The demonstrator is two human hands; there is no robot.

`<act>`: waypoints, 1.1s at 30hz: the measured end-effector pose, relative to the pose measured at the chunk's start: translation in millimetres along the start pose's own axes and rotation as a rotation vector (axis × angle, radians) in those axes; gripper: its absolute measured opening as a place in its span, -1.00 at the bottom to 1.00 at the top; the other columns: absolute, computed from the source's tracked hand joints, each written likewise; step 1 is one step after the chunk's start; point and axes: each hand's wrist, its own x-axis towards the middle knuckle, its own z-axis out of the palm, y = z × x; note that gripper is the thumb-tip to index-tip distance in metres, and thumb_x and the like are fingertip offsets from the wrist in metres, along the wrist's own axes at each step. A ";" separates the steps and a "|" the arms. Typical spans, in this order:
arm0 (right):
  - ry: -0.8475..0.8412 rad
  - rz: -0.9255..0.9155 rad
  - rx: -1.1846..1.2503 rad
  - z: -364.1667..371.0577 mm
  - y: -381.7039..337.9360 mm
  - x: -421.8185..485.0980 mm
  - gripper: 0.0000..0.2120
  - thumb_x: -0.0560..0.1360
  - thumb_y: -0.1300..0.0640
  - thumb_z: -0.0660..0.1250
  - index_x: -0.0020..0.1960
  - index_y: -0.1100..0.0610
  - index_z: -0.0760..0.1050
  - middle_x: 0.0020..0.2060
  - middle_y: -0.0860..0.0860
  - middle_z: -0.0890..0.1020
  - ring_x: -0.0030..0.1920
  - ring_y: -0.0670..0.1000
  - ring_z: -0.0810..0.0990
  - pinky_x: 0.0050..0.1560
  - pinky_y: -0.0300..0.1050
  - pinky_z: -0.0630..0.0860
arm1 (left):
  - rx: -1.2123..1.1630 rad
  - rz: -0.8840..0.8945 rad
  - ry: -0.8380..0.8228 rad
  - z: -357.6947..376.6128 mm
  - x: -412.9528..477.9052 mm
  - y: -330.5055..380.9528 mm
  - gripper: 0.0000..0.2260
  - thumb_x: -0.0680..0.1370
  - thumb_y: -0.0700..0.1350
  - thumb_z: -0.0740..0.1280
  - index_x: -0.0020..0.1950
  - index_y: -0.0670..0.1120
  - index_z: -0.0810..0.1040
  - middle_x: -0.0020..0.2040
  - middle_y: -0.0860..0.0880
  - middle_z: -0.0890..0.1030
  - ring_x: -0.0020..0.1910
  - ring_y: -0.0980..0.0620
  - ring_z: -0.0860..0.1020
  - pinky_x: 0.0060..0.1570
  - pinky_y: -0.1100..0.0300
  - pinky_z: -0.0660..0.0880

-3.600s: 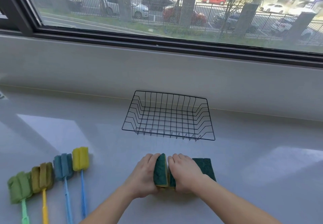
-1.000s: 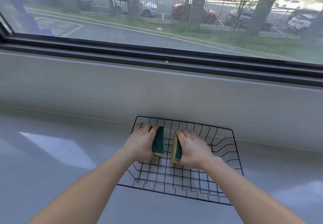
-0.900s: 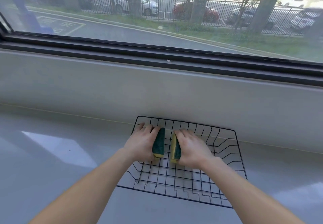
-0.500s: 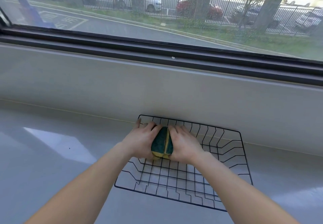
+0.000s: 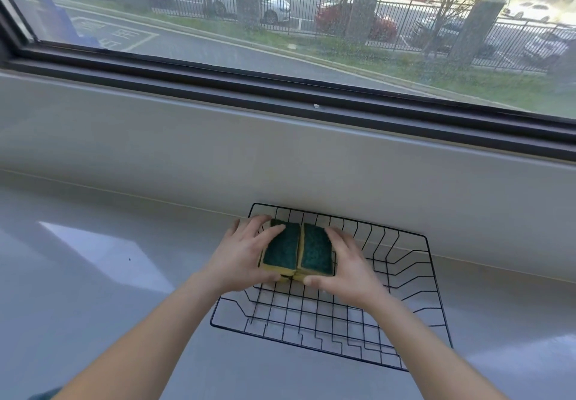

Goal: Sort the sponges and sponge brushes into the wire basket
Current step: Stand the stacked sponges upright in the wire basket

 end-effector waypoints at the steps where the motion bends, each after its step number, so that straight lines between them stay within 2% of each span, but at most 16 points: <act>1: -0.015 -0.003 -0.016 2.3 -1.6 1.9 0.06 0.30 -0.28 0.53 0.62 -0.05 0.06 0.60 0.03 0.11 0.59 0.09 0.11 0.56 0.04 0.19 | -0.006 0.006 0.007 0.0 1.1 2.7 -0.20 0.32 0.36 0.35 0.50 0.17 0.21 0.52 -0.01 0.23 0.50 -0.04 0.21 0.52 -0.18 0.06; 5: 0.014 0.048 0.071 11.5 -6.1 9.3 -0.07 0.34 -0.14 0.55 0.58 -0.07 0.15 0.51 0.02 0.24 0.46 0.08 0.33 0.37 -0.04 0.40 | -0.037 -0.019 0.022 2.3 4.1 5.5 -0.35 0.33 0.24 0.39 0.40 0.11 0.41 0.49 -0.04 0.30 0.46 -0.04 0.29 0.51 -0.11 0.11; 8: 0.059 0.073 0.121 20.3 -7.6 10.1 -0.13 0.28 -0.06 0.57 0.51 -0.08 0.26 0.38 0.03 0.31 0.31 0.08 0.46 0.23 -0.07 0.50 | -0.093 -0.069 0.039 6.7 -1.0 -1.3 -0.38 0.34 0.21 0.42 0.37 0.09 0.45 0.49 -0.05 0.33 0.46 -0.04 0.31 0.52 -0.13 0.10; 11: 0.126 0.066 0.110 31.4 -13.6 9.2 -0.18 0.28 -0.05 0.57 0.46 -0.09 0.32 0.35 0.06 0.32 0.25 0.09 0.50 0.16 -0.12 0.52 | -0.137 -0.089 0.043 7.8 -5.6 -5.4 -0.38 0.34 0.16 0.48 0.37 0.06 0.46 0.49 -0.07 0.35 0.47 -0.06 0.31 0.52 -0.15 0.08; 15: 0.160 0.061 0.182 38.1 -15.3 6.2 -0.17 0.28 -0.03 0.59 0.47 -0.15 0.31 0.40 0.07 0.28 0.34 0.10 0.44 0.20 -0.12 0.48 | -0.087 -0.087 0.021 3.4 -4.6 -4.0 -0.33 0.33 0.18 0.48 0.40 0.10 0.41 0.51 -0.06 0.32 0.47 -0.09 0.30 0.50 -0.23 0.07; 18: 0.121 0.071 0.252 36.8 -6.4 -0.2 0.00 0.24 -0.02 0.63 0.53 -0.23 0.17 0.49 0.01 0.16 0.44 0.05 0.32 0.27 -0.17 0.42 | -0.068 -0.084 0.022 2.4 -7.4 -4.7 -0.27 0.32 0.19 0.49 0.44 0.14 0.35 0.50 -0.07 0.28 0.46 -0.10 0.26 0.48 -0.22 0.11; 21: 0.082 0.101 0.264 33.8 -3.2 -9.2 0.12 0.18 -0.11 0.62 0.54 -0.29 0.01 0.54 -0.11 0.06 0.45 -0.04 0.27 0.23 -0.20 0.36 | -0.079 -0.091 0.056 2.8 -10.9 -4.9 -0.21 0.29 0.20 0.52 0.47 0.14 0.32 0.48 -0.09 0.30 0.44 -0.11 0.26 0.42 -0.12 0.25; 26: 0.090 0.124 0.286 30.4 -3.7 -15.1 0.06 0.25 -0.06 0.60 0.57 -0.21 0.04 0.47 -0.05 0.21 0.27 -0.16 0.27 0.23 -0.19 0.35 | -0.067 -0.110 0.063 1.8 -11.2 -2.6 -0.23 0.32 0.20 0.49 0.49 0.14 0.29 0.46 -0.08 0.33 0.46 -0.11 0.22 0.39 -0.07 0.28; 31: 0.102 0.157 0.254 29.0 -8.4 -15.8 -0.01 0.29 -0.13 0.56 0.56 -0.21 0.06 0.40 -0.03 0.32 0.18 -0.15 0.32 0.13 -0.15 0.37 | -0.051 -0.112 0.082 1.9 -11.7 2.1 -0.25 0.33 0.17 0.47 0.48 0.14 0.30 0.43 -0.08 0.38 0.46 -0.11 0.22 0.41 -0.10 0.26; 33: 0.086 0.165 0.266 27.7 -8.4 -15.8 0.01 0.29 -0.09 0.56 0.57 -0.21 0.05 0.41 -0.02 0.31 0.18 -0.13 0.33 0.14 -0.16 0.37 | -0.068 -0.118 0.083 1.1 -12.9 2.6 -0.25 0.33 0.16 0.47 0.48 0.14 0.31 0.42 -0.08 0.38 0.45 -0.12 0.23 0.39 -0.07 0.27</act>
